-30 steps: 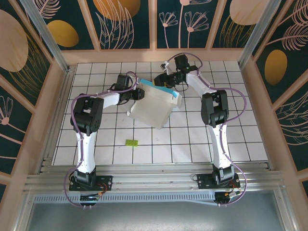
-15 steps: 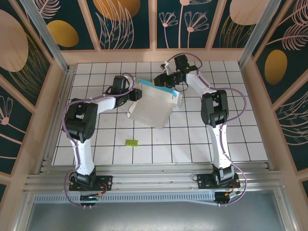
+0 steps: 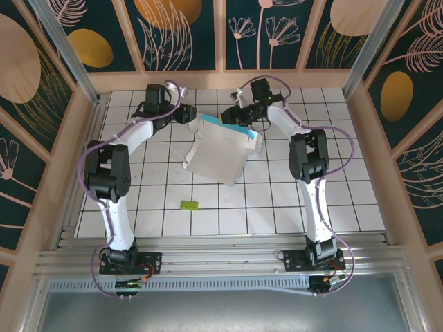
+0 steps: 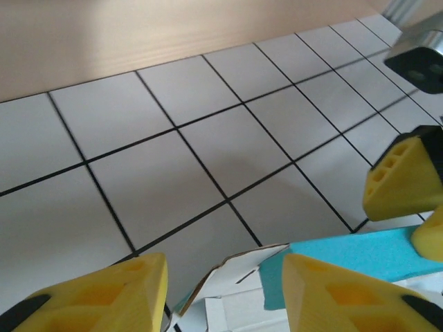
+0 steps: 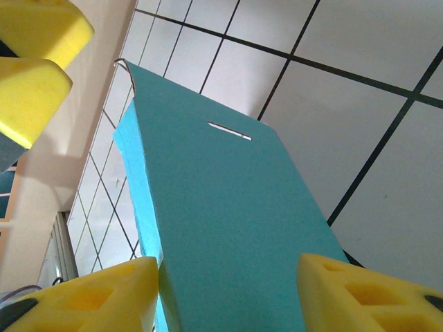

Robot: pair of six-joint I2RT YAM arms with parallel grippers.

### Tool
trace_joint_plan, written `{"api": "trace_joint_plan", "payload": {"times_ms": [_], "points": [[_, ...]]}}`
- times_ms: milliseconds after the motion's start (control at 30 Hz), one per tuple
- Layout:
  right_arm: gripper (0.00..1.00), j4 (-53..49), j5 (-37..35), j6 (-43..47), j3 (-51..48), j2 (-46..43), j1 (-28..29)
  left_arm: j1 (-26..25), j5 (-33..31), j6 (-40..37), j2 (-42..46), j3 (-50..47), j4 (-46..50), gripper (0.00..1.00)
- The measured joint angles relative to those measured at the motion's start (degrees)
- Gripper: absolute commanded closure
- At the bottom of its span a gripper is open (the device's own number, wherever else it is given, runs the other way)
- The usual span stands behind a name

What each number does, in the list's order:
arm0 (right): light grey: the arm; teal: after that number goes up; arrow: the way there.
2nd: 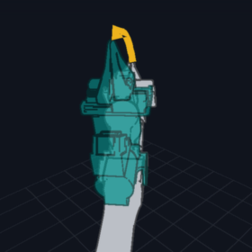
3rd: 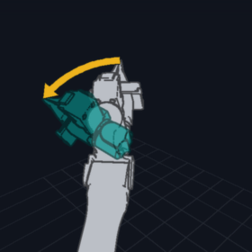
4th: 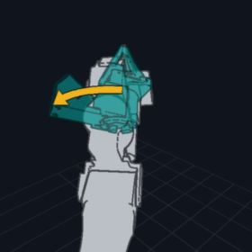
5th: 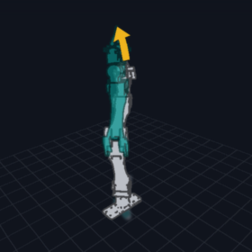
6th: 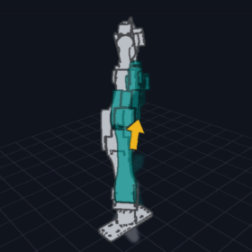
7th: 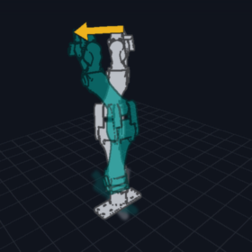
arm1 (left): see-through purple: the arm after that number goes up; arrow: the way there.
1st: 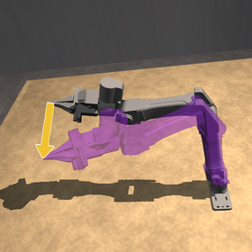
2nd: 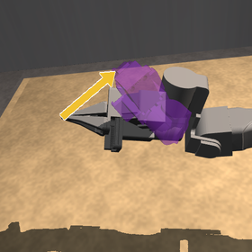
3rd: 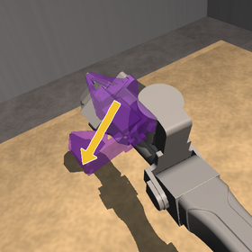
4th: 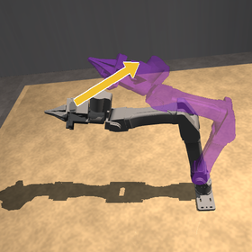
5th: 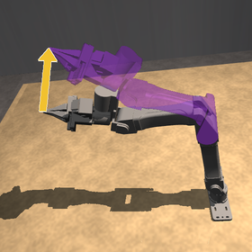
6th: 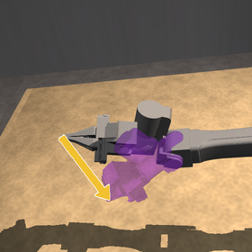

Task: Fold the paper box

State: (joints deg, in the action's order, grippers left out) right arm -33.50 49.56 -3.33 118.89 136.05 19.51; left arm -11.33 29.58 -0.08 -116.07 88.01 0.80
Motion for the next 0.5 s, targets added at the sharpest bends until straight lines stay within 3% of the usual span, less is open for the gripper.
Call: {"api": "trace_joint_plan", "payload": {"times_ms": [367,500], "points": [[0.45,-0.42,-0.17,0.0,0.42,0.0,0.0,1.92,3.41,-8.15,-8.41,5.55,8.68,0.48],[0.45,-0.44,-0.22,-0.02,0.55,0.0,0.0,1.97,4.42,-9.25,-12.15,7.91,10.56,0.53]]}}
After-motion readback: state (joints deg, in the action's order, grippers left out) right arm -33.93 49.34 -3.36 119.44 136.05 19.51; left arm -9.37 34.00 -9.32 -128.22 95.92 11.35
